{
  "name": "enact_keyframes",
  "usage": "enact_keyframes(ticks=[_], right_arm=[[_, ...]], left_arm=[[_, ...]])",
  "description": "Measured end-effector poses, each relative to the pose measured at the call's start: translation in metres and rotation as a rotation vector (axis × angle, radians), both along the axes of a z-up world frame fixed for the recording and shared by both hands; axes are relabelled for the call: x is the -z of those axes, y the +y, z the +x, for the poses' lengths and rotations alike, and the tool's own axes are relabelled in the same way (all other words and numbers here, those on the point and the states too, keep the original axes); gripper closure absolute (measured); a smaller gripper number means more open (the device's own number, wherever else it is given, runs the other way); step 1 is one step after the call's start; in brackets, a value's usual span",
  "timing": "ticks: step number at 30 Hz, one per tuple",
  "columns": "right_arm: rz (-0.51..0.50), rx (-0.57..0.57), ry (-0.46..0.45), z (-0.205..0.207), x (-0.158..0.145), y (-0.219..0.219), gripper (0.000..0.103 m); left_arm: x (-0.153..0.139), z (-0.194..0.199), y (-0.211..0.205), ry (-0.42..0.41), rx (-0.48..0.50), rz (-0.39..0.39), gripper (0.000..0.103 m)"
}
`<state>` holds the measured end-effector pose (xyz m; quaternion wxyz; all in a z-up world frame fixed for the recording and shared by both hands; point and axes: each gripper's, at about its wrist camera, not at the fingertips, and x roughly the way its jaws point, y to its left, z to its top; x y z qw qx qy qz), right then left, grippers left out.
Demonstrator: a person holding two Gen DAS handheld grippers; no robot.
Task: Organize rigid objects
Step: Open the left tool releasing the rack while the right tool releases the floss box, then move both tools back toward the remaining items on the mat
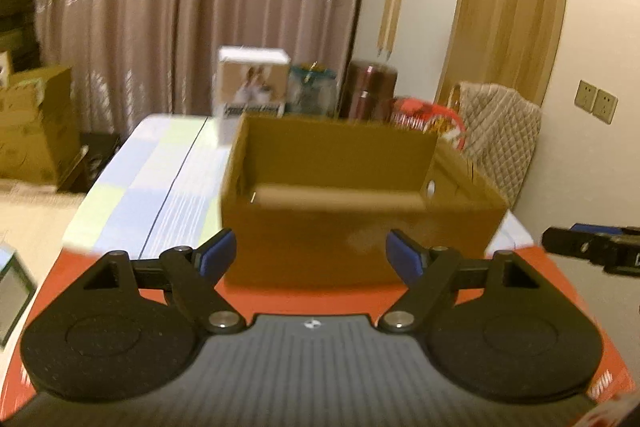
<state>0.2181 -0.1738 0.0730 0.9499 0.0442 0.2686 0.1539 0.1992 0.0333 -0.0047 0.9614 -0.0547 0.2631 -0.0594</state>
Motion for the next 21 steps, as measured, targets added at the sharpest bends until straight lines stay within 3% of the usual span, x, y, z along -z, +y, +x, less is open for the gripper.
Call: enact_keyframes(ticks=[10, 14, 18, 21], right_arm=[[-0.009, 0.018, 0.038, -0.081, 0.033, -0.006, 0.031], [0.001, 0.032, 0.048, -0.096, 0.053, -0.007, 0.031], [-0.069, 0.024, 0.07, -0.101, 0.071, -0.003, 0.031], [-0.106, 0.017, 0.057, -0.102, 0.078, -0.002, 0.03]], left_arm=[[0.04, -0.092, 0.014, 0.076, -0.047, 0.049, 0.023], [0.049, -0.111, 0.012, 0.079, -0.011, 0.075, 0.021], [0.056, -0.115, 0.008, 0.079, 0.037, 0.119, 0.017], [0.062, -0.113, 0.009, 0.098, 0.042, 0.099, 0.014]])
